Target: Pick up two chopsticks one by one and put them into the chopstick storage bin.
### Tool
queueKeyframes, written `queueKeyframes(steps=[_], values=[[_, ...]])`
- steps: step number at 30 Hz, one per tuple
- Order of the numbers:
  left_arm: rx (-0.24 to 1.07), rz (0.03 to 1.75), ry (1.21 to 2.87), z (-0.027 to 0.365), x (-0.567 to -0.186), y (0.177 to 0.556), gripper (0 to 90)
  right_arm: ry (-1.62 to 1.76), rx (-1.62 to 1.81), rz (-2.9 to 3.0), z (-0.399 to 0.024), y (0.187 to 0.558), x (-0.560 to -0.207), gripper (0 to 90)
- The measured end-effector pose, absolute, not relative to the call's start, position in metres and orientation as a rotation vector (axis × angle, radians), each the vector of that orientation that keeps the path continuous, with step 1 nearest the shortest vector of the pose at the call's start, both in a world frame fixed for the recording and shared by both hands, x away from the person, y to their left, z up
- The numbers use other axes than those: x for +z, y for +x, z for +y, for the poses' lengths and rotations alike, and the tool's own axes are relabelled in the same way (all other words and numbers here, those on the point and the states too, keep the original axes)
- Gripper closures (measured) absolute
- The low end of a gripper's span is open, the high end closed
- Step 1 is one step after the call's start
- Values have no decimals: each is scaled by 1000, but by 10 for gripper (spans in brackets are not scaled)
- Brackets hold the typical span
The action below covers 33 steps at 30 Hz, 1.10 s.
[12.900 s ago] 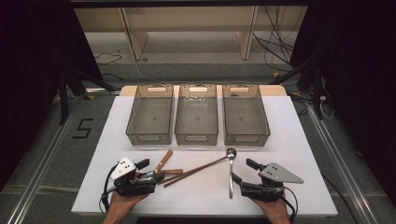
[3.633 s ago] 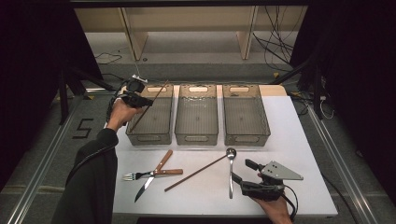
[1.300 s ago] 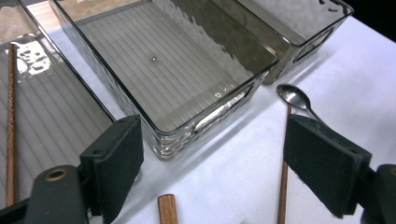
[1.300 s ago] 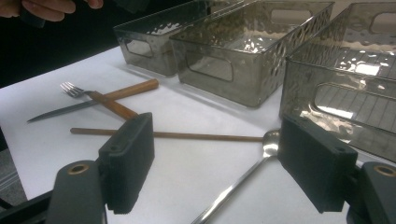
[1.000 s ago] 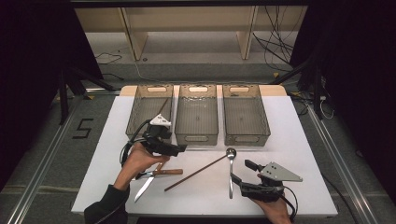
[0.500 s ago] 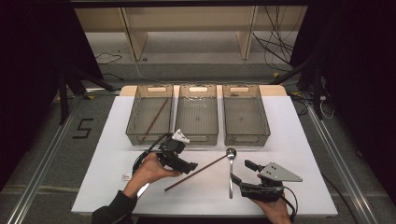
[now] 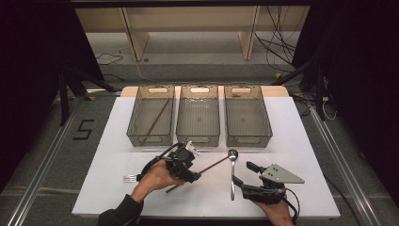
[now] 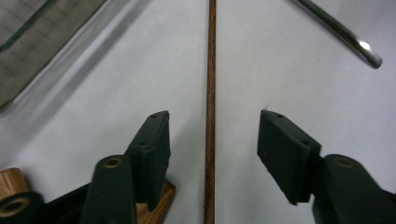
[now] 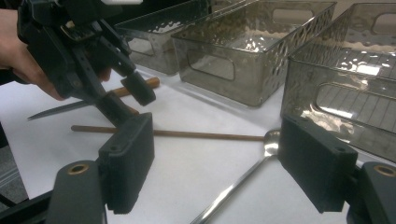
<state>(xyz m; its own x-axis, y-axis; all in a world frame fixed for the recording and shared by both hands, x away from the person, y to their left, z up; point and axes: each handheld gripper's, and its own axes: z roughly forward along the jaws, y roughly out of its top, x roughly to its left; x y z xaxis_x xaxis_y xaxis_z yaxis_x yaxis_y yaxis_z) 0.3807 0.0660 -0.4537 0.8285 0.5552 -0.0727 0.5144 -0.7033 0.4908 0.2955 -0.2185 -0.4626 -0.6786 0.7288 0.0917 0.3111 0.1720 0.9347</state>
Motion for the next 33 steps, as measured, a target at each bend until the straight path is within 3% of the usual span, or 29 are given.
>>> queueKeyframes(steps=[12, 28, 33], values=[[81, 799, 2557, 61, -468, 383, 636, 983, 1512, 2083, -218, 296, -463, 279], [152, 776, 2584, 55, -470, 377, 832, 983, 1512, 2083, -218, 296, -463, 279], [151, 772, 2589, 56, -469, 377, 841, 981, 1510, 2083, -218, 295, -463, 279]])
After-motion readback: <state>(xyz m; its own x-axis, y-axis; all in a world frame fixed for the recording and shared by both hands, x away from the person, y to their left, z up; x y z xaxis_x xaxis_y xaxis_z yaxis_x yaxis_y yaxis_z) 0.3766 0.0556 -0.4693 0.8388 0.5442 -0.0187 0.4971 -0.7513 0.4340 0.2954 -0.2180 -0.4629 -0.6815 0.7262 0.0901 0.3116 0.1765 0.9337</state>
